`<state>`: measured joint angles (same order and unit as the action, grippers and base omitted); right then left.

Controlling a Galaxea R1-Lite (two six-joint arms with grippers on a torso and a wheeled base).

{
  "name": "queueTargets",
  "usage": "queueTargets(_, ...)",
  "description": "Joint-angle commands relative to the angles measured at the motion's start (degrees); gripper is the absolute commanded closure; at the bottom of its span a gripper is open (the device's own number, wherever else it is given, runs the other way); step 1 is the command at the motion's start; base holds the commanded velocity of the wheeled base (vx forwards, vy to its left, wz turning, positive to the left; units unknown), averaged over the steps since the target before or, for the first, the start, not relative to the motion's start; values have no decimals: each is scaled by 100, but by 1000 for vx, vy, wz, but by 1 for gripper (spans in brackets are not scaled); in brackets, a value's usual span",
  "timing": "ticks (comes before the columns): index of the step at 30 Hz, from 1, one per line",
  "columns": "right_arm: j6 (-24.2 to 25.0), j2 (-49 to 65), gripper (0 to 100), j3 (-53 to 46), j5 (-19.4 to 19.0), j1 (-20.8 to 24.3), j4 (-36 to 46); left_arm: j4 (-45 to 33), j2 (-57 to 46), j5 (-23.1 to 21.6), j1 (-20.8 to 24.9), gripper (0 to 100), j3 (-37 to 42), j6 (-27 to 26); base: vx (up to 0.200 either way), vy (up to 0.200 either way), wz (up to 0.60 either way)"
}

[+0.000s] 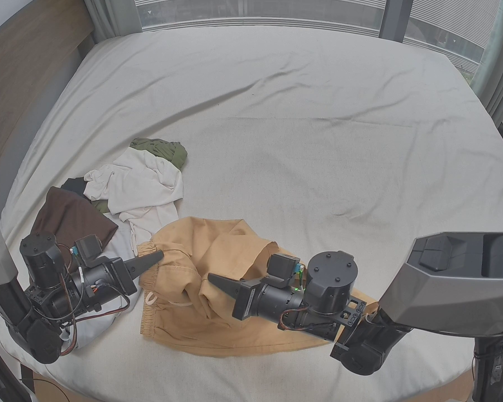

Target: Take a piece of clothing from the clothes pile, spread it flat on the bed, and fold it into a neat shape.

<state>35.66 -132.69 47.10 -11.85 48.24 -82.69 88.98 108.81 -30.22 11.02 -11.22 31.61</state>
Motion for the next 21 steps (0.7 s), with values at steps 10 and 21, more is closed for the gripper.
queueTargets(10, -331, 842, 100, -694, 78, -570, -397, 14, -431, 25, 23, 100, -346, 3, 0, 0, 0)
queueTargets(21, -797, 1712, 100, -1239, -54, -957, -547, 14, -581, -362, 84, 100, -417, -375, 0, 0, 0)
